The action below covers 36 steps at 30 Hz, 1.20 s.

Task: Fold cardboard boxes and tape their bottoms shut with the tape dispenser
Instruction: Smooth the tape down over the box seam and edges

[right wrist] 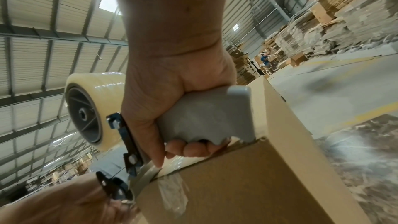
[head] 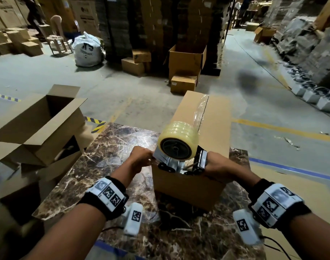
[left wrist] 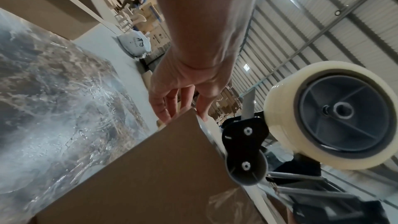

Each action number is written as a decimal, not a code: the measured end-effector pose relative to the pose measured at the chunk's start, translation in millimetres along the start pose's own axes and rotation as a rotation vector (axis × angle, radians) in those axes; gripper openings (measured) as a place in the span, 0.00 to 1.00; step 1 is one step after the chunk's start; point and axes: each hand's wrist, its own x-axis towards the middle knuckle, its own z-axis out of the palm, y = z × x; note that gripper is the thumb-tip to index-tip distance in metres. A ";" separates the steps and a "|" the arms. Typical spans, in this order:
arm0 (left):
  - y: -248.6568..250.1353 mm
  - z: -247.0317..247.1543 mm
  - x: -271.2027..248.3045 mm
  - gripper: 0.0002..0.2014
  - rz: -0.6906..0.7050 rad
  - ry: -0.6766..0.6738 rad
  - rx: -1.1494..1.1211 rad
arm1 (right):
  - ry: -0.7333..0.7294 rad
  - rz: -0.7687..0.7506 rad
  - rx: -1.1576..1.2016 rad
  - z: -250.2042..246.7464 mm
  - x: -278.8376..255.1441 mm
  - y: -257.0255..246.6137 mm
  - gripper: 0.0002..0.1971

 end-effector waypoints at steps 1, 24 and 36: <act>-6.0 -0.3 5.1 0.10 0.073 0.019 -0.050 | 0.027 -0.018 -0.032 0.0 2.3 -1.3 0.15; -19.9 32.3 -7.5 0.20 1.036 0.260 0.721 | 0.091 -0.038 -0.035 -17.1 -54.5 82.5 0.19; -31.0 43.1 34.1 0.22 1.245 -0.001 0.982 | 0.176 -0.047 0.020 1.4 -45.6 55.9 0.15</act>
